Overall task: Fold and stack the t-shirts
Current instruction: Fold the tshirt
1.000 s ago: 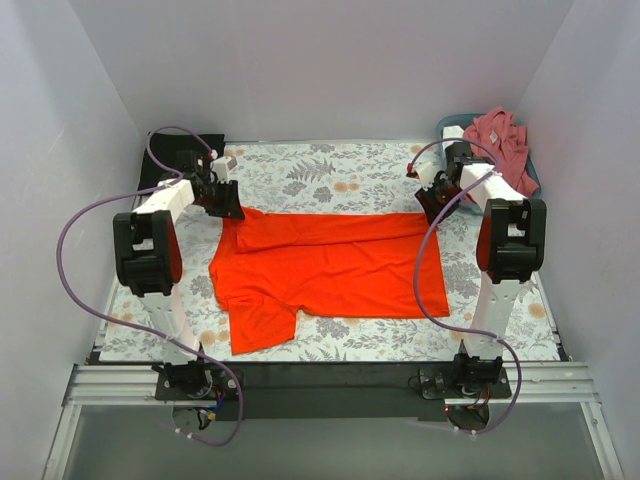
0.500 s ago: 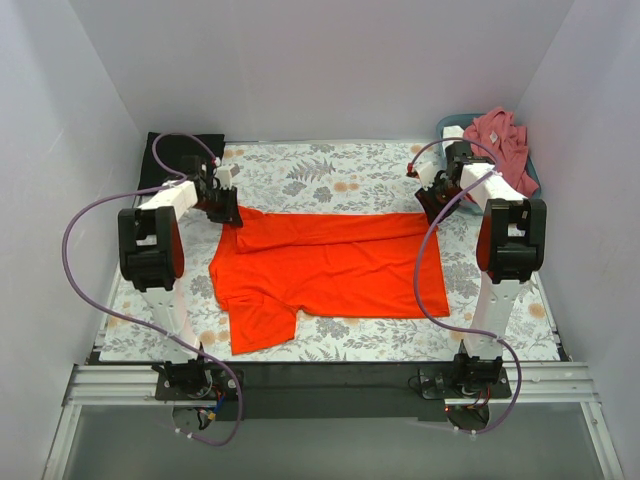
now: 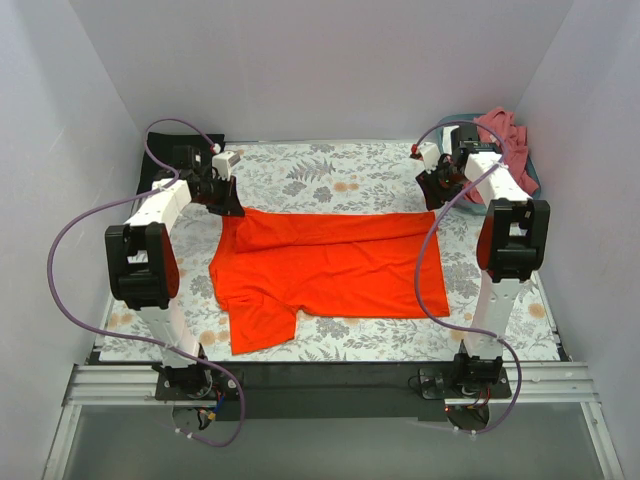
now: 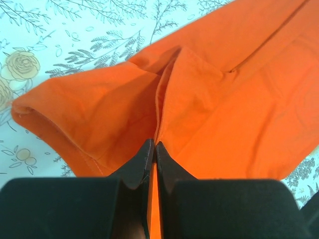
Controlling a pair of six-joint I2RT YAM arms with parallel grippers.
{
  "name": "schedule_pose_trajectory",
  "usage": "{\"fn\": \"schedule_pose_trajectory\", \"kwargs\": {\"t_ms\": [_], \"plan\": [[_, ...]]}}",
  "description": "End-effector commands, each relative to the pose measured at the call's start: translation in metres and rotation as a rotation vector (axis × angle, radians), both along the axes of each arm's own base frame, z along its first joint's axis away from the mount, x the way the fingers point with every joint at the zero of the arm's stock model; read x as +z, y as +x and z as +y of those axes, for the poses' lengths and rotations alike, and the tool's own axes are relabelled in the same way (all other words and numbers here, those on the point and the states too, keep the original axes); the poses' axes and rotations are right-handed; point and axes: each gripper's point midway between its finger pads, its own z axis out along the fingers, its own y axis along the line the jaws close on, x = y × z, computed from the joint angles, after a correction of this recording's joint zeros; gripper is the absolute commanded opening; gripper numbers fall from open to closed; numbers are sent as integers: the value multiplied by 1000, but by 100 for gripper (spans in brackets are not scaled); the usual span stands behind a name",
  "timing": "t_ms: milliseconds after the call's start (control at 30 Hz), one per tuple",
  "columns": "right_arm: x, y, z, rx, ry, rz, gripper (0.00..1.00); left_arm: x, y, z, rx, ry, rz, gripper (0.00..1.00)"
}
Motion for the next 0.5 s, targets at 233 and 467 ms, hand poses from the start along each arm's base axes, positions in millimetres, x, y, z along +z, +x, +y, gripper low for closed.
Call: {"fn": "schedule_pose_trajectory", "kwargs": {"t_ms": [233,467], "plan": [[-18,8,8,-29,63,100,42,26,-9,-7,-50,-13,-54,0],[-26,-1,6,-26,49,136,39,25,-11,-5,-51,-2,-58,0]]}}
